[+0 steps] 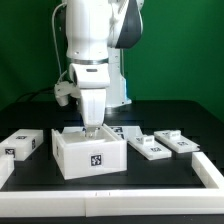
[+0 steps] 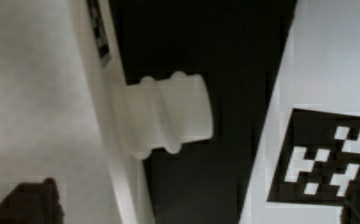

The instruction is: Assemble cabinet

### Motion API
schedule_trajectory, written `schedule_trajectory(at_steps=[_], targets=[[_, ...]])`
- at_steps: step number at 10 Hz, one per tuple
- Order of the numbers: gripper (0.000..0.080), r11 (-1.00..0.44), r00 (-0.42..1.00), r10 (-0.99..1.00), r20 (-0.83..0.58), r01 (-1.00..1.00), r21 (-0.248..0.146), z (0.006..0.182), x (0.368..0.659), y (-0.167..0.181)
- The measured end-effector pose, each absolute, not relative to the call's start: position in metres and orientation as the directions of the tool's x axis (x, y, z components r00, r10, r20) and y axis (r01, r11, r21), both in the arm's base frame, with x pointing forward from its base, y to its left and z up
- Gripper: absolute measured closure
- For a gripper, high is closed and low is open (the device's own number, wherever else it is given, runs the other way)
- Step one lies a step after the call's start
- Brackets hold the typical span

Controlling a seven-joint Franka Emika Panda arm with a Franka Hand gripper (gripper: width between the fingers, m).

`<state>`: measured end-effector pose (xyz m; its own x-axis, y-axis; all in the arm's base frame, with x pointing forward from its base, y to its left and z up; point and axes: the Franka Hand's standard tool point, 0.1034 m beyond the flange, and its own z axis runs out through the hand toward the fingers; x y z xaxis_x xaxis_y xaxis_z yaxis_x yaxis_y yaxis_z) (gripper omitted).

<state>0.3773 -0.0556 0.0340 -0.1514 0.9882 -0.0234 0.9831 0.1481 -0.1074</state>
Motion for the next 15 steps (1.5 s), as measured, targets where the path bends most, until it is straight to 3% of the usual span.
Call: schedule_trajectory(at_steps=[2,5,7,8,9,10,11,15], targets=[[0.0002,0.153,-0.156,0.988,-0.018,0.981,-0.120,0.0248,0.3822,-0.0532],[0.0018,0.139,-0.143,0.990,-0.020,0.983,-0.118,0.0244,0.3868,-0.0537],[0.0373,0.138,-0.141,0.990,-0.020,0.983,-0.118,0.0243,0.3867,-0.0542],[0.0509,0.137,-0.141,0.990,-0.020,0.983,-0.118,0.0243,0.3866,-0.0543],[0.0509,0.137,-0.141,0.990,-0.020,0.984,-0.118,0.0243,0.3867,-0.0544],[0.0688,0.137,-0.141,0.990,-0.020,0.984,-0.118,0.0243,0.3867,-0.0544],[0.0757,0.136,-0.140,0.990,-0.021,0.984,-0.113,0.0248,0.3878,-0.0547],[0.0757,0.136,-0.139,0.990,-0.022,0.985,-0.109,0.0250,0.3885,-0.0550]])
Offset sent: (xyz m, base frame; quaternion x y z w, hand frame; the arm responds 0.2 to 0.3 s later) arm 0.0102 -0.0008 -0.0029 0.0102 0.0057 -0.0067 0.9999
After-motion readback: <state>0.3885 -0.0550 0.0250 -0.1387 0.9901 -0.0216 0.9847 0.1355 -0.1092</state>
